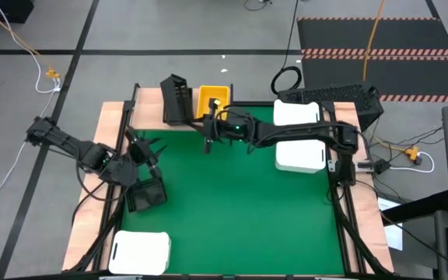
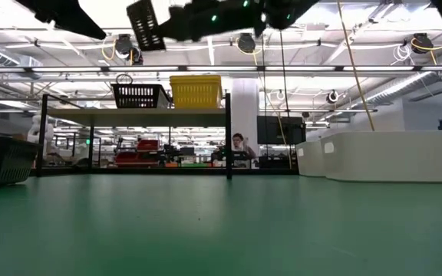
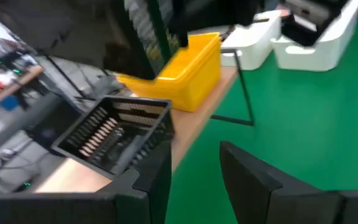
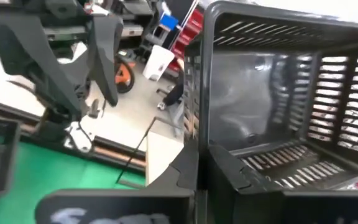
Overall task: Stack baskets on shelf by color
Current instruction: Stack the bottom black bin on top of the other black bin on the shelf
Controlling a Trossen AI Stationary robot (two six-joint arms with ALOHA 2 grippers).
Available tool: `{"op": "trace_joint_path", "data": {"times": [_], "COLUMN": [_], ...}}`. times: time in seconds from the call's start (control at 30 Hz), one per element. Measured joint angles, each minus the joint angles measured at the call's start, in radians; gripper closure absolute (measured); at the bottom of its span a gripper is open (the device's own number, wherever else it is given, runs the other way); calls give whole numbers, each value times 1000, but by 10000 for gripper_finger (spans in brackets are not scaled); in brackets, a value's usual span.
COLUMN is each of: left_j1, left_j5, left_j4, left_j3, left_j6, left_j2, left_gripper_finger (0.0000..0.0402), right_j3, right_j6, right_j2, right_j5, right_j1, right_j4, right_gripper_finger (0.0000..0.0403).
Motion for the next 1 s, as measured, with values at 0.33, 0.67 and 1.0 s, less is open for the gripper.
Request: {"op": "trace_joint_path", "data": {"times": [0.33,0.67,1.0], "left_j1": [140,290,339], "left_j5": [-10,-8,3], "left_j4": [-17,-56,-103], "left_j3": [0,-1,-1], "left_j6": [149,243,188], "left_j2": [-21,-20,-18], "left_gripper_finger": [263,263,263], "right_j3": [108,373,366], "right_j6": [70,82,139], "right_j2": [125,264,243], "right_j5": [-63,78,101], "right_j1": [-40,-54,-47], "right_j4": [90,-203,-337], "right_gripper_finger": [398,399,397]}}
